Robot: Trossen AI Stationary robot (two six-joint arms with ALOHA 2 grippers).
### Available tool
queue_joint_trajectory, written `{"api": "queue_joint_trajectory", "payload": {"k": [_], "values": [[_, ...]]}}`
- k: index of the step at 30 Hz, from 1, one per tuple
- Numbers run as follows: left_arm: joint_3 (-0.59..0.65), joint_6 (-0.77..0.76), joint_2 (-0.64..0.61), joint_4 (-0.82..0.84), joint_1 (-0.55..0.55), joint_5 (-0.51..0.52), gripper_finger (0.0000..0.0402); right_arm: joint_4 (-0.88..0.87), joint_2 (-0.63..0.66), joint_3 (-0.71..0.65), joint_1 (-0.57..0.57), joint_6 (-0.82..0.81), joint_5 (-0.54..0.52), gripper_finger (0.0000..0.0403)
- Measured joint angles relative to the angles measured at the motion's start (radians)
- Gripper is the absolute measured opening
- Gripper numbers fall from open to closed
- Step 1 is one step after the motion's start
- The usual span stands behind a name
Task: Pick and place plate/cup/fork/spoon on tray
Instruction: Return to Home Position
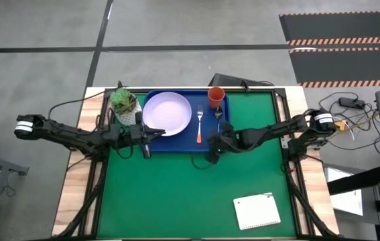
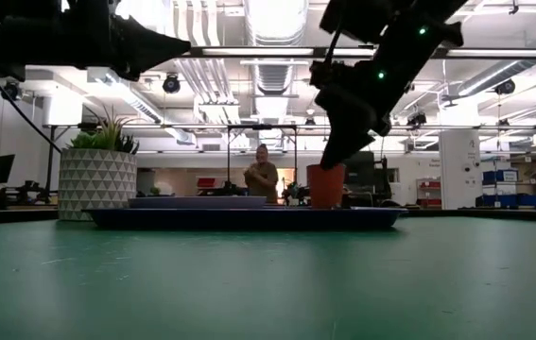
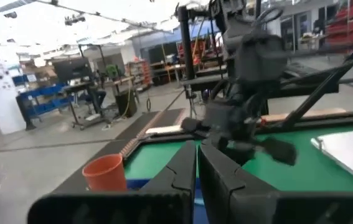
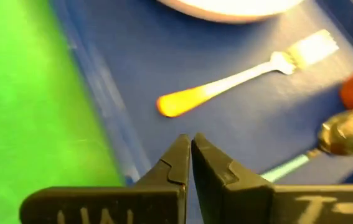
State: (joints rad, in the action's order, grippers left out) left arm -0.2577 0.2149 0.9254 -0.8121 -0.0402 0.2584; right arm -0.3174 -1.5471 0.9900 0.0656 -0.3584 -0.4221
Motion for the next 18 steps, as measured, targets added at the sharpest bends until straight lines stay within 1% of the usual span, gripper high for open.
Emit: {"api": "queue_joint_trajectory", "payload": {"k": [3,7,10,14,18], "values": [[0.0,-0.003,-0.005,0.024,-0.001,0.0,0.0,0.055,0.0,-0.013,0.041,0.028,-0.005,0.0008],[0.0,-0.046,-0.011,0.045,-0.001,-0.004,0.0,0.172,0.001,-0.051,0.08,0.094,-0.049,0.0008],[0.0,-0.072,-0.025,0.07,-0.001,-0.049,0.0,0.25,0.002,-0.071,0.09,0.157,-0.05,0.0008],[0.0,-0.105,-0.056,0.093,-0.003,-0.12,0.0,0.273,0.006,-0.076,0.09,0.224,-0.049,0.0008],[0.0,-0.118,-0.116,0.15,-0.01,-0.135,0.0,0.271,0.03,-0.077,0.09,0.273,-0.041,0.0008]]}}
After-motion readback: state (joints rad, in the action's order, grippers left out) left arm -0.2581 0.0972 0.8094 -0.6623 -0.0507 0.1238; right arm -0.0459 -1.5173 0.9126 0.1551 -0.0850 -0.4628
